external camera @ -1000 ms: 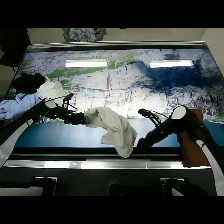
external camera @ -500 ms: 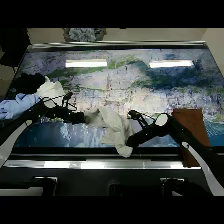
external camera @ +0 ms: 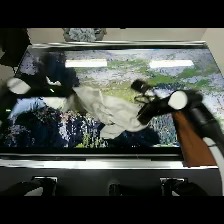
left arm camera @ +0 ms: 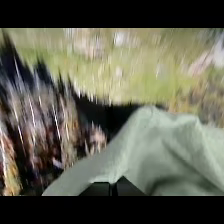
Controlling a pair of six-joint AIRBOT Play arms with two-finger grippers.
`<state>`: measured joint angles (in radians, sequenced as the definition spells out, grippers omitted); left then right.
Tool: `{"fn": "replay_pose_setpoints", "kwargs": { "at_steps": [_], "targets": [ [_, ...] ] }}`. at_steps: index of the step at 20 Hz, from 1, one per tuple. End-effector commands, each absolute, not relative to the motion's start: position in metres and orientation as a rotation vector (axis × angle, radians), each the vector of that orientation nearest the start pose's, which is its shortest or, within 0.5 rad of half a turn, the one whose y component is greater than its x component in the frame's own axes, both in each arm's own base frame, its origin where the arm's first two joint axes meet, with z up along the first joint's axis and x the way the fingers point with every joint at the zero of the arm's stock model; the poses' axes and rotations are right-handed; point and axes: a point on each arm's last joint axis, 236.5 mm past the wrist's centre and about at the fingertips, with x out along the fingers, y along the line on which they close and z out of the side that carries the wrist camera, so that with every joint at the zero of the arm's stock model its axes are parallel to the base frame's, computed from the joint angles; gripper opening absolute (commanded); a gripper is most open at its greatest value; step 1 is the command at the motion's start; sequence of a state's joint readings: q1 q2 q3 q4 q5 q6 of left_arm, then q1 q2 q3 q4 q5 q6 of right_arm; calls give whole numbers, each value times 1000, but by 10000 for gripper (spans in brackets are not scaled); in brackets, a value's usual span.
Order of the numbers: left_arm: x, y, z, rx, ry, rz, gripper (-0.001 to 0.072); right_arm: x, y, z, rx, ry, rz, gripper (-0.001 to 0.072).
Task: Fold the shirts.
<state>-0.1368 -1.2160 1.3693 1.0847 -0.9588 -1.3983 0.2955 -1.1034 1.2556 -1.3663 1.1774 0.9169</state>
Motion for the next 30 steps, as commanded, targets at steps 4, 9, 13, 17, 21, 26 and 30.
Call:
{"fn": "replay_pose_setpoints", "kwargs": {
  "at_steps": [4, 9, 13, 17, 21, 26, 30],
  "targets": [
    [330, -84, 494, -164, -2, -302, 27, 318, 75, 424, -717, 160, 280, 48],
    [262, -78, 508, -183, -13, -318, 27, 254, 57, 440, -619, 142, 268, 48],
    [276, -81, 457, -160, 161, -307, 28, 240, 59, 366, -595, 466, 366, 48],
    [338, -73, 379, -123, 331, -226, 27, 243, 86, 255, -599, 927, 575, 48],
    [419, -81, 244, -49, 626, -210, 27, 312, 158, 144, -442, 1041, 765, 48],
    [492, -93, 63, -145, 985, -138, 29, 412, 225, 14, -126, 1054, 756, 50],
    [484, -121, -7, -307, 1192, -158, 164, 418, 245, -26, 13, 1129, 772, 236]
  ]
}}
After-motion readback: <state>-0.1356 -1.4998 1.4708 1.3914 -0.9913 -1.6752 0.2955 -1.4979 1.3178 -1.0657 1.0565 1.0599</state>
